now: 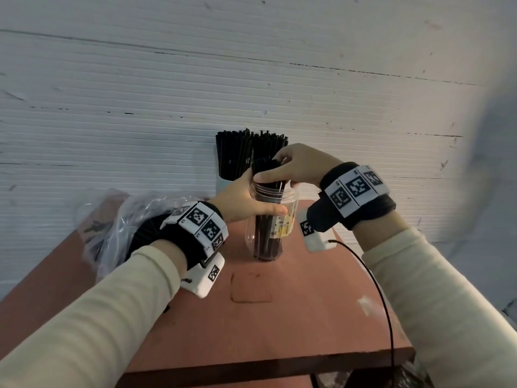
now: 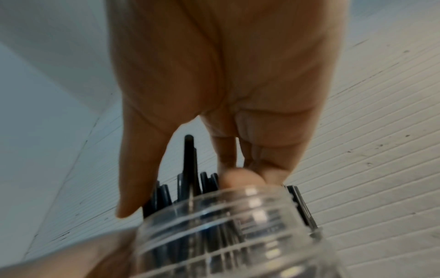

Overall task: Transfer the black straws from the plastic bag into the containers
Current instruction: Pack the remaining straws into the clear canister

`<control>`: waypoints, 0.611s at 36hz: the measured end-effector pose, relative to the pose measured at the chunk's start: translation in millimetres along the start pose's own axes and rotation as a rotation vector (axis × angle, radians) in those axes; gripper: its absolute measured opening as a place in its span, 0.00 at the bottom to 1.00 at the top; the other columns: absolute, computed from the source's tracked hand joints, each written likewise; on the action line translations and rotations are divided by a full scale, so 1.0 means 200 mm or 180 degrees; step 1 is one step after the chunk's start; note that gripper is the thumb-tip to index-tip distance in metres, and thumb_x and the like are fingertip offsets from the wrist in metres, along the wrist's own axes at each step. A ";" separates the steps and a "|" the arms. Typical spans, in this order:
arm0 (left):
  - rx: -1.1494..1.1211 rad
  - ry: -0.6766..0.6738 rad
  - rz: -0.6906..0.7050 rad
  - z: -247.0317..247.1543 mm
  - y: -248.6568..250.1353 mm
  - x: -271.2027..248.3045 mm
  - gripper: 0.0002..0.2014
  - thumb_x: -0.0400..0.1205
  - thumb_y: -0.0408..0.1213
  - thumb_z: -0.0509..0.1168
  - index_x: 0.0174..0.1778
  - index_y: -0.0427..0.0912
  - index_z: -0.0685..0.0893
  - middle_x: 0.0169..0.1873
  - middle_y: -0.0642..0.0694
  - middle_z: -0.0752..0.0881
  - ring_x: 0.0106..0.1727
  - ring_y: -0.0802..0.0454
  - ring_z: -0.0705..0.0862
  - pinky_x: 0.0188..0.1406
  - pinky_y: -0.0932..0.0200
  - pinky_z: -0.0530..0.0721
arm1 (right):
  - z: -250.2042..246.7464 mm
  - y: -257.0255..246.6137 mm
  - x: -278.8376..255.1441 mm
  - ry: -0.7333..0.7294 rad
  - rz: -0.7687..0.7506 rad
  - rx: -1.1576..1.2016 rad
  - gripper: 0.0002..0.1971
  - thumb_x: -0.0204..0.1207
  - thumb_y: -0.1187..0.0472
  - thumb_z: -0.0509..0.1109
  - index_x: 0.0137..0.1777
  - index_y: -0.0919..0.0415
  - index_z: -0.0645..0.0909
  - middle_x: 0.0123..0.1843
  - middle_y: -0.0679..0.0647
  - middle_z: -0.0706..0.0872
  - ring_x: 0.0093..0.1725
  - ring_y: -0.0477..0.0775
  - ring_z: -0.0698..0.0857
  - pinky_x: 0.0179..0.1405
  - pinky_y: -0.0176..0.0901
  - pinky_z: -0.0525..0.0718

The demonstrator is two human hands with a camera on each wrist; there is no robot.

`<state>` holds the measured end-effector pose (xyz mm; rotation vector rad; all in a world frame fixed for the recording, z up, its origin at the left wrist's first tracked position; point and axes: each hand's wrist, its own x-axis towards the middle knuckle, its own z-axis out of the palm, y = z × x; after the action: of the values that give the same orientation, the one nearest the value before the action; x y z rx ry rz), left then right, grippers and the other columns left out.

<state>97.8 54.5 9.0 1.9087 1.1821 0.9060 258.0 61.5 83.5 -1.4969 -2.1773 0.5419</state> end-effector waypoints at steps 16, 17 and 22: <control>0.0190 0.0091 -0.0398 -0.02 0.05 -0.20 0.65 0.72 0.47 0.79 0.84 0.44 0.29 0.86 0.50 0.48 0.85 0.52 0.53 0.80 0.60 0.55 | 0.08 -0.19 -0.22 0.2059 -0.1437 0.0191 0.10 0.76 0.60 0.70 0.56 0.60 0.82 0.54 0.50 0.83 0.52 0.42 0.79 0.50 0.27 0.77; 0.0280 0.0211 -0.0367 -0.04 0.04 -0.24 0.62 0.73 0.47 0.78 0.86 0.46 0.34 0.86 0.49 0.50 0.85 0.51 0.55 0.80 0.57 0.58 | 0.11 -0.21 -0.23 0.2108 -0.1579 0.0266 0.08 0.76 0.62 0.69 0.53 0.61 0.83 0.51 0.51 0.84 0.50 0.43 0.81 0.49 0.28 0.79; 0.0813 0.1135 -0.0036 -0.22 -0.03 -0.43 0.19 0.80 0.41 0.69 0.67 0.56 0.80 0.66 0.55 0.82 0.69 0.53 0.79 0.65 0.62 0.73 | 0.33 -0.30 -0.24 0.1635 -0.1804 0.0681 0.06 0.75 0.69 0.68 0.49 0.63 0.84 0.44 0.52 0.87 0.45 0.46 0.84 0.48 0.36 0.84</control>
<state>29.7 -14.7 8.9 1.9877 1.5805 1.1705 190.6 -9.2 55.4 -0.7413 -1.9257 0.1600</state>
